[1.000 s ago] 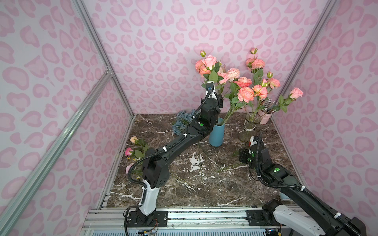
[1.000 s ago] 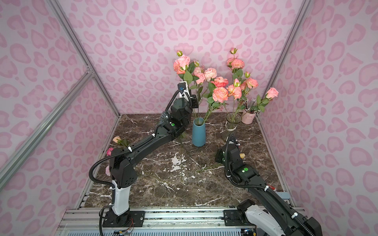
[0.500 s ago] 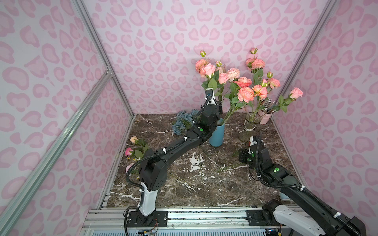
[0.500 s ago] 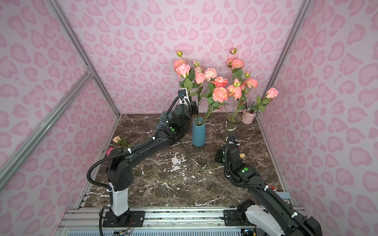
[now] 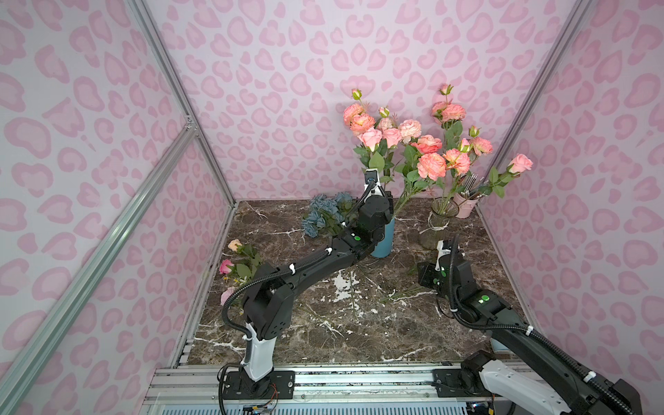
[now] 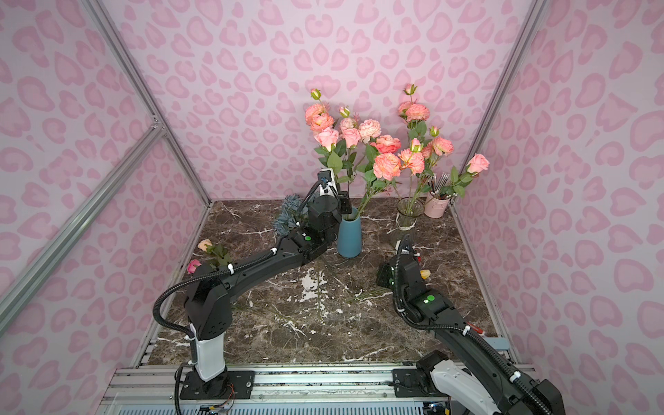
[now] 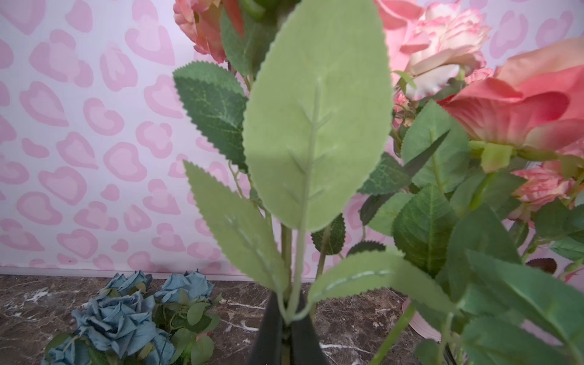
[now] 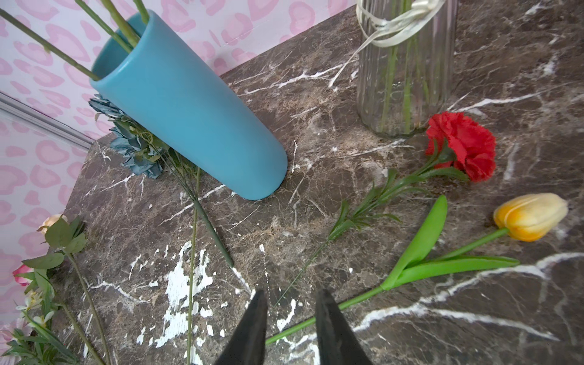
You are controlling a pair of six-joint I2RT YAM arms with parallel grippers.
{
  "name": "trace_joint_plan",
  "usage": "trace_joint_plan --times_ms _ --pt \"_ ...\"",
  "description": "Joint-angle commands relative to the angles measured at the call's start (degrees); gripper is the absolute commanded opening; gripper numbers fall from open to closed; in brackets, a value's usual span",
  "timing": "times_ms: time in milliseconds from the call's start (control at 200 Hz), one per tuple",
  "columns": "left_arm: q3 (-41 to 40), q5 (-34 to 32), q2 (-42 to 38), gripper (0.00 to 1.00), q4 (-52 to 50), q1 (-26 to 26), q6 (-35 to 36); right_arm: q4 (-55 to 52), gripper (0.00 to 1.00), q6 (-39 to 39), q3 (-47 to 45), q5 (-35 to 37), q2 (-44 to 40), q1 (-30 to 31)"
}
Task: Place the pink flowers into the vase
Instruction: Place the flower in the vase.
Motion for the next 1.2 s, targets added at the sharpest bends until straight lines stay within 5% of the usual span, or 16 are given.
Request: trace_joint_plan --times_ms 0,330,550,855,1195 --pt "-1.14 -0.05 -0.53 0.1 1.57 -0.58 -0.99 1.01 0.31 -0.09 0.57 0.18 -0.31 0.02" --pt "-3.64 -0.81 -1.97 0.35 1.9 -1.96 -1.9 0.49 0.31 0.09 1.21 0.0 -0.66 0.04" --pt "-4.35 -2.03 -3.54 0.62 0.74 -2.7 -2.1 -0.19 0.31 -0.25 2.59 -0.26 -0.48 0.04" --pt "-6.31 -4.78 -5.64 0.78 -1.06 -4.21 -2.56 -2.91 0.31 -1.44 5.17 2.27 -0.34 0.04" --pt "-19.92 -11.69 -11.96 0.94 -0.64 -8.49 -7.39 -2.68 0.32 -1.45 7.99 3.79 4.15 -0.17"
